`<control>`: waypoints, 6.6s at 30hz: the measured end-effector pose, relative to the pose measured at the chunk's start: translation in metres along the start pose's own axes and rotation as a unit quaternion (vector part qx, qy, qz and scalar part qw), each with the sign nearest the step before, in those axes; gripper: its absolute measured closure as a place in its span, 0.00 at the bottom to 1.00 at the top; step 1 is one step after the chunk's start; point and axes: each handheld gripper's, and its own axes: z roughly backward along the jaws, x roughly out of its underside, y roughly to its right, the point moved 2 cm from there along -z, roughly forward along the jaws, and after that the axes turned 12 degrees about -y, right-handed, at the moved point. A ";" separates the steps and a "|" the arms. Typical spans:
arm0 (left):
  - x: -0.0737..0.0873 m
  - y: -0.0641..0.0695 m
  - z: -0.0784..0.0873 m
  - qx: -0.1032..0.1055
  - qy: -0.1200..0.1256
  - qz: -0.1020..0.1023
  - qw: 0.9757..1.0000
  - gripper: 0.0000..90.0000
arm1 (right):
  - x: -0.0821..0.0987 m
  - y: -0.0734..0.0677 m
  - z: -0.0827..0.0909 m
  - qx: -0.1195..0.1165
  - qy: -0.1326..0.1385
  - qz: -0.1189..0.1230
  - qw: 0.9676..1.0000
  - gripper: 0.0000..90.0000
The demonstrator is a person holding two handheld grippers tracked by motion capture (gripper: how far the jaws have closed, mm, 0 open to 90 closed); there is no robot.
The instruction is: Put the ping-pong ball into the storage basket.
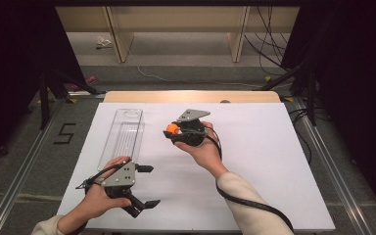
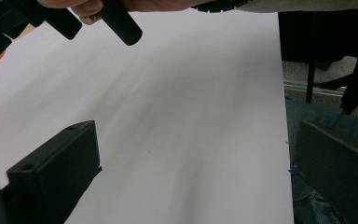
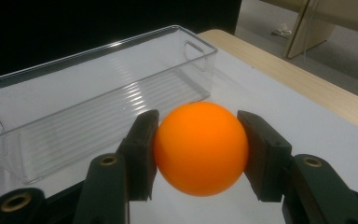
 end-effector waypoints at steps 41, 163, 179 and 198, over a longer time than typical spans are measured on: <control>0.000 0.000 0.000 -0.001 -0.001 -0.003 1.000 0.01 | -0.016 -0.014 -0.004 -0.019 0.011 0.016 1.000 0.57; -0.001 0.000 0.001 0.000 0.002 -0.002 1.000 0.01 | -0.055 -0.042 -0.038 -0.056 0.005 0.050 0.997 0.57; -0.001 0.000 0.001 0.001 0.002 -0.003 1.000 0.01 | -0.058 -0.043 -0.044 -0.058 0.001 0.051 0.997 0.57; -0.001 0.000 0.001 0.001 0.002 -0.003 1.000 0.01 | -0.064 -0.047 -0.052 -0.064 -0.004 0.059 0.996 0.57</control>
